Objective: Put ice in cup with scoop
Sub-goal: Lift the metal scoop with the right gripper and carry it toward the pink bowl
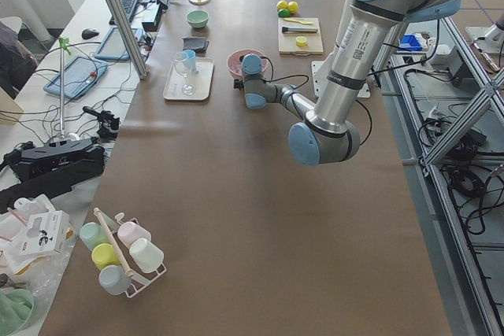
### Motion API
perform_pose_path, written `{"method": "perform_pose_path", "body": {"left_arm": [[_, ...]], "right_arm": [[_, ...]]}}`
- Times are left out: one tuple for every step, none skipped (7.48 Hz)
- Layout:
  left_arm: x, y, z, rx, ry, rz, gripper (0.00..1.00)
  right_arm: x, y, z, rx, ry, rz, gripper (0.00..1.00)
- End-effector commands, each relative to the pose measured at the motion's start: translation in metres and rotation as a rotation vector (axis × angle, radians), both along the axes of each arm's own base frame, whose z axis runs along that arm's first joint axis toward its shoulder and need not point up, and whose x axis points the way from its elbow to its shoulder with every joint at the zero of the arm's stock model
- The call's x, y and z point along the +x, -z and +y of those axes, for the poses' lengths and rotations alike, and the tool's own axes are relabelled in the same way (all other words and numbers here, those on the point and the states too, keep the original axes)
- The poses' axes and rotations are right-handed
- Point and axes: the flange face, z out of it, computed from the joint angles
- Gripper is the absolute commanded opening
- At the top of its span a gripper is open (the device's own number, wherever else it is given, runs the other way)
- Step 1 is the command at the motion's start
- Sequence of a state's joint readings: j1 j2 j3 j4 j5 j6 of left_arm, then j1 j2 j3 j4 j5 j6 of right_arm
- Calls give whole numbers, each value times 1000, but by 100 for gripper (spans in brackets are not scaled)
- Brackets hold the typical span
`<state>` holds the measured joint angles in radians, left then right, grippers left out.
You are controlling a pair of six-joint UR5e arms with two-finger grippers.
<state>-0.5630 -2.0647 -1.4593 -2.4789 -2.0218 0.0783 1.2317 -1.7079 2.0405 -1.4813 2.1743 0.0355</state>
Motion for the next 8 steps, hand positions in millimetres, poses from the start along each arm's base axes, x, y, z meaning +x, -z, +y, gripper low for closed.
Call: {"method": "perform_pose_path", "body": {"left_arm": [[0,0,0,1,0,1,99],[0,0,1,1,-2,1,99],[-1,0,0,1,0,2,99],[-1,0,0,4,-1,2,99],[0,0,1,4,-2,2,99],[0,0,1,4,-2,2,99],[0,1,1,5,-2,3,99],[0,1,1,5,-2,3,99]], "right_arm": [[-35,70,-26,149,252,69,0],[-51,87,-32,253,350,126,0],[-58,117,-27,359,466,195,0],[-67,142,-20,403,549,253,0],[-82,173,-23,406,602,283,0],[-103,221,-24,389,650,345,0],[-108,235,-16,392,662,377,0],[-107,245,-11,400,656,358,0]]}}
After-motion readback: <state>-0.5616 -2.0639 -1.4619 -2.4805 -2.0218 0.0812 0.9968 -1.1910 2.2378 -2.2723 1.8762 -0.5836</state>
